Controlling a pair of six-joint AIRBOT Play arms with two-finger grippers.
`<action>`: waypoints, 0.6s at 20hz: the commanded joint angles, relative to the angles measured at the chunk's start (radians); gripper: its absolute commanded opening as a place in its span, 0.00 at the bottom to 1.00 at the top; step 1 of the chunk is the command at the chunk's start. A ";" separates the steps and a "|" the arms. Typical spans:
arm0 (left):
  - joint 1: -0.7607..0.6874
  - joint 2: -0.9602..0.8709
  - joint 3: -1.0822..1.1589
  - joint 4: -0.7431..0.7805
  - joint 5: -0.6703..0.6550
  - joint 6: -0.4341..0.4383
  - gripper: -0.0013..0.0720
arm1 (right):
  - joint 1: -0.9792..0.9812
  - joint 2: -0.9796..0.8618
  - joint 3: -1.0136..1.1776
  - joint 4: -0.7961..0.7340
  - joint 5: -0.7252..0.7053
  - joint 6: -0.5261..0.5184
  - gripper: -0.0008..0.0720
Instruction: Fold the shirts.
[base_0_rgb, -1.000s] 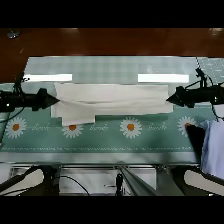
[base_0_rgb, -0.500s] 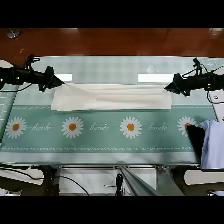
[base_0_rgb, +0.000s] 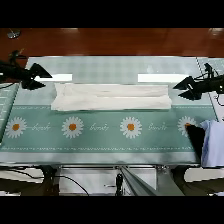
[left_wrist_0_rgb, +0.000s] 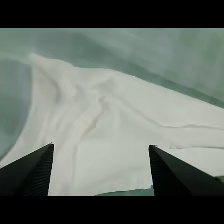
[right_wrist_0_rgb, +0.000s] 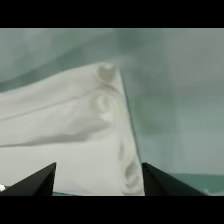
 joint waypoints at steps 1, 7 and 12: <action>0.046 0.166 -0.077 0.158 0.063 0.004 0.96 | -0.052 0.006 -0.031 -0.056 0.019 -0.005 0.86; -0.095 0.606 -0.572 -0.150 0.335 0.153 0.96 | 0.055 -0.084 -0.044 0.013 -0.021 -0.040 0.86; -0.297 0.645 -0.641 -0.247 0.354 0.199 0.97 | 0.135 -0.121 -0.043 0.039 -0.065 -0.052 0.07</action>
